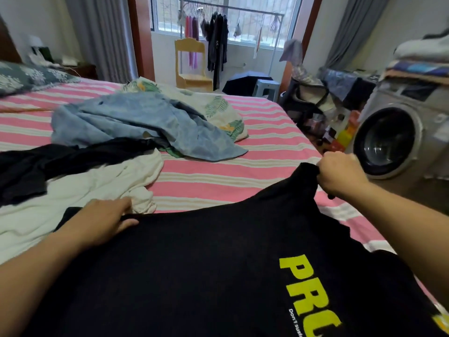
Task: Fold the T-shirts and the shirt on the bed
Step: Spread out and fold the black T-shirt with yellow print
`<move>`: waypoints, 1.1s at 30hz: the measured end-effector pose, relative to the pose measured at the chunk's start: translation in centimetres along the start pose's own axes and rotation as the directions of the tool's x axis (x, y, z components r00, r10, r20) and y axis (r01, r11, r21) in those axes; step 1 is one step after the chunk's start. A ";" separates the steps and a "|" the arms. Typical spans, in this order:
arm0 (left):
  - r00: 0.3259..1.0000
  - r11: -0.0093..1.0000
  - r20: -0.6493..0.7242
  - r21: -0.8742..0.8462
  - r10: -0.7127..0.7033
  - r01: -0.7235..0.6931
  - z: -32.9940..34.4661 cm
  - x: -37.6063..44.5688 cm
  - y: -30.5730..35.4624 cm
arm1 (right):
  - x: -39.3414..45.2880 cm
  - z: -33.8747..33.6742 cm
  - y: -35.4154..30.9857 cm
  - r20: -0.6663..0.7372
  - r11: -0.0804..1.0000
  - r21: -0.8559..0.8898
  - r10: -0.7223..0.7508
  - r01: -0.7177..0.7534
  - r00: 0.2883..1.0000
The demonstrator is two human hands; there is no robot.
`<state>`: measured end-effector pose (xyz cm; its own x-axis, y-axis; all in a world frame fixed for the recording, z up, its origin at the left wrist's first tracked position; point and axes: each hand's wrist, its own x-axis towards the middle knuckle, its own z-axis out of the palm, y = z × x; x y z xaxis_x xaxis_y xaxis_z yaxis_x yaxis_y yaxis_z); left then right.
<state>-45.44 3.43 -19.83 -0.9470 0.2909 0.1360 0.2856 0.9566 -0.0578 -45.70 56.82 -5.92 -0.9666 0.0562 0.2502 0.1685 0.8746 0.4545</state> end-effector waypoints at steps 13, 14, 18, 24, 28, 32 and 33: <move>0.948 0.964 -0.183 -0.005 0.260 -0.265 -13.1 -15.4 -0.9 | -12.1 -7.7 4.2 -0.025 0.859 0.493 0.171 -0.137 0.985; 0.937 0.957 -0.215 -0.029 0.276 -0.288 -13.4 -17.5 -0.4 | -14.4 -8.0 4.7 -0.061 0.854 0.504 0.186 -0.130 0.981; 0.928 0.942 -0.235 -0.103 0.290 -0.320 -13.6 -25.8 3.4 | -24.5 -7.5 6.2 -0.154 0.829 0.548 0.228 -0.109 0.961; 0.968 0.968 -0.018 -0.011 0.251 -0.251 -6.6 -34.4 6.1 | -36.3 -1.5 4.8 -0.036 0.869 0.472 0.189 -0.150 0.981; 0.991 0.991 0.002 -0.011 0.132 -0.132 -5.2 -36.3 6.3 | -38.3 -0.8 3.7 -0.016 0.835 0.529 0.187 -0.151 0.982; 0.989 1.000 -0.147 -0.021 0.001 -0.004 -7.5 -36.2 5.9 | -38.7 -3.5 5.0 -0.115 0.707 0.678 0.371 -0.200 0.922; 0.983 1.000 -0.181 -0.022 -0.011 0.007 -8.0 -36.3 5.8 | -39.1 -3.9 5.2 -0.120 0.679 0.705 0.399 -0.205 0.909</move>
<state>-8.23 -1.43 -17.16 -0.9077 0.2785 0.3138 0.2820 0.9588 -0.0350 -6.32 57.31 -9.99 -0.7883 0.3426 0.5111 0.1768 0.9217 -0.3452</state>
